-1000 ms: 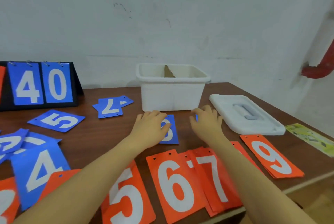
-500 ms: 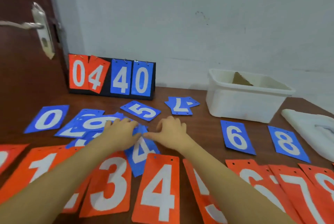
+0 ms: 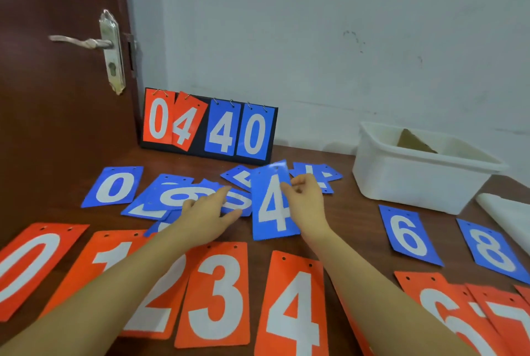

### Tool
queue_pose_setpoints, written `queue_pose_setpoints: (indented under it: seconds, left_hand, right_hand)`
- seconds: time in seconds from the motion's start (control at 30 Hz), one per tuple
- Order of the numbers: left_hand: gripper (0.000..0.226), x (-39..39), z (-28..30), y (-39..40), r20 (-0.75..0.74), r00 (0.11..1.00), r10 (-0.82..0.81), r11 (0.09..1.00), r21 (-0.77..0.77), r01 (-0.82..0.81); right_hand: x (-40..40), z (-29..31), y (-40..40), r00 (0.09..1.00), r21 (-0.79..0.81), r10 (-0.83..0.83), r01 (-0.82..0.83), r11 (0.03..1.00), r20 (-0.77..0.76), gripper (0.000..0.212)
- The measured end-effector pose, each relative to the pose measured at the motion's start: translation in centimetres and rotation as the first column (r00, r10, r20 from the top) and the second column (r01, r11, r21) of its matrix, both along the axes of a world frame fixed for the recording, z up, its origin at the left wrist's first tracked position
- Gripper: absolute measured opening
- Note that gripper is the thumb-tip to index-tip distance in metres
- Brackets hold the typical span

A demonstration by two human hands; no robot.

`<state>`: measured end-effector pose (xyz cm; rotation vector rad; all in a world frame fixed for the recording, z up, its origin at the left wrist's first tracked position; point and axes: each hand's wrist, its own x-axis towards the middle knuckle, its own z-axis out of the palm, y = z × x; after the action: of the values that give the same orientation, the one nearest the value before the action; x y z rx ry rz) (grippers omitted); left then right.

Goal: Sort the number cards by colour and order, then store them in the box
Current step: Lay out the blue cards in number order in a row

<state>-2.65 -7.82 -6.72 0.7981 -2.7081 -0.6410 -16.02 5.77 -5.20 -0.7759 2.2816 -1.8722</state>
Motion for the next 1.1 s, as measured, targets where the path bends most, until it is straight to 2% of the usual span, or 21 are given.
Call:
queue_pose_setpoints:
  seconds: [0.07, 0.13, 0.23, 0.3, 0.33, 0.37, 0.4, 0.43, 0.5, 0.57, 0.63, 0.7, 0.73, 0.8, 0.9, 1.0, 1.1]
  left_hand:
    - [0.064, -0.4, 0.2, 0.1, -0.015, 1.0, 0.004, 0.999, -0.035, -0.005]
    - [0.063, -1.2, 0.4, 0.3, 0.041, 0.999, -0.036, 0.995, -0.097, 0.04]
    - [0.061, -2.1, 0.4, 0.7, 0.216, 0.974, -0.072, 0.966, -0.229, 0.123]
    - [0.056, -2.5, 0.1, 0.6, 0.236, 0.968, -0.081, 0.962, -0.237, 0.138]
    - [0.053, -2.5, 0.1, 0.6, 0.224, 0.971, -0.09, 0.965, -0.221, 0.14]
    - [0.05, -2.5, 0.0, 0.6, 0.202, 0.975, -0.096, 0.969, -0.204, 0.138]
    - [0.047, -2.4, 0.1, 0.5, 0.174, 0.98, -0.1, 0.972, -0.193, 0.133]
    - [0.043, -2.3, 0.2, 0.4, 0.136, 0.985, -0.105, 0.971, -0.199, 0.131]
    - [0.034, -2.0, 0.6, 0.0, 0.002, 0.993, -0.12, 0.969, -0.22, 0.117]
    - [0.027, -1.5, 1.1, -0.5, -0.209, 0.97, -0.122, 0.981, -0.174, 0.086]
    - [0.021, -0.9, 1.4, -1.2, -0.421, 0.904, -0.075, 0.997, -0.017, 0.075]
    - [0.018, -0.3, 1.8, -1.8, -0.532, 0.846, 0.02, 0.983, 0.166, 0.082]
    - [0.018, -0.1, 1.9, -2.1, -0.542, 0.839, 0.05, 0.967, 0.237, 0.095]
    - [0.022, 0.2, 2.0, -2.7, -0.465, 0.884, 0.039, 0.953, 0.284, 0.108]
    - [0.045, 0.8, 1.5, -3.2, -0.234, 0.972, -0.027, 0.95, 0.298, 0.098]
    - [0.037, 1.1, 0.9, -3.6, -0.191, 0.98, -0.05, 0.979, 0.183, 0.085]
    - [0.043, 0.9, 0.4, -3.6, -0.202, 0.978, -0.044, 0.994, 0.093, 0.064]
  right_hand:
    - [-0.5, 0.3, 0.1, 0.996, -0.085, -0.084, 0.082, 0.993, -0.029, 0.016]
    - [-1.3, 0.7, 0.7, 0.988, -0.077, -0.138, 0.133, 0.988, -0.072, 0.012]
    - [-2.2, 0.4, 1.9, 0.985, 0.067, -0.156, 0.162, 0.985, -0.078, 0.017]
    - [-2.1, -0.5, 2.1, 0.988, 0.249, -0.128, 0.145, 0.957, -0.083, 0.024]
    - [-2.1, -1.1, 2.0, 0.979, 0.417, -0.113, 0.174, 0.892, -0.168, 0.027]
    - [-2.0, -1.7, 1.8, 0.956, 0.574, -0.085, 0.238, 0.783, -0.28, 0.03]
    - [-1.9, -2.0, 1.6, 0.922, 0.657, -0.055, 0.315, 0.685, -0.384, 0.032]
    - [-1.8, -2.0, 1.2, 0.888, 0.669, -0.029, 0.367, 0.646, -0.459, 0.034]
    - [-1.2, -1.3, 0.1, 0.853, 0.602, 0.015, 0.357, 0.714, -0.522, 0.032]
    - [-0.6, -0.4, -1.3, 0.872, 0.53, 0.089, 0.209, 0.822, -0.482, 0.029]
    - [0.2, 0.3, -2.5, 0.929, 0.494, 0.232, -0.062, 0.867, -0.29, 0.031]
    - [1.2, 0.8, -3.1, 0.941, 0.318, 0.332, -0.295, 0.901, -0.067, 0.031]
    - [1.5, 0.9, -3.2, 0.937, 0.231, 0.341, -0.317, 0.92, -0.071, 0.029]
    - [1.6, 1.1, -2.9, 0.932, 0.168, 0.296, -0.264, 0.95, -0.209, 0.016]
    - [0.9, 1.1, -2.3, 0.913, 0.235, 0.335, -0.281, 0.93, -0.233, 0.008]
    - [0.5, 0.6, -1.6, 0.924, 0.294, 0.328, -0.263, 0.919, -0.197, 0.006]
    - [0.4, 0.1, -1.3, 0.961, 0.176, 0.161, -0.122, 0.977, -0.226, 0.011]
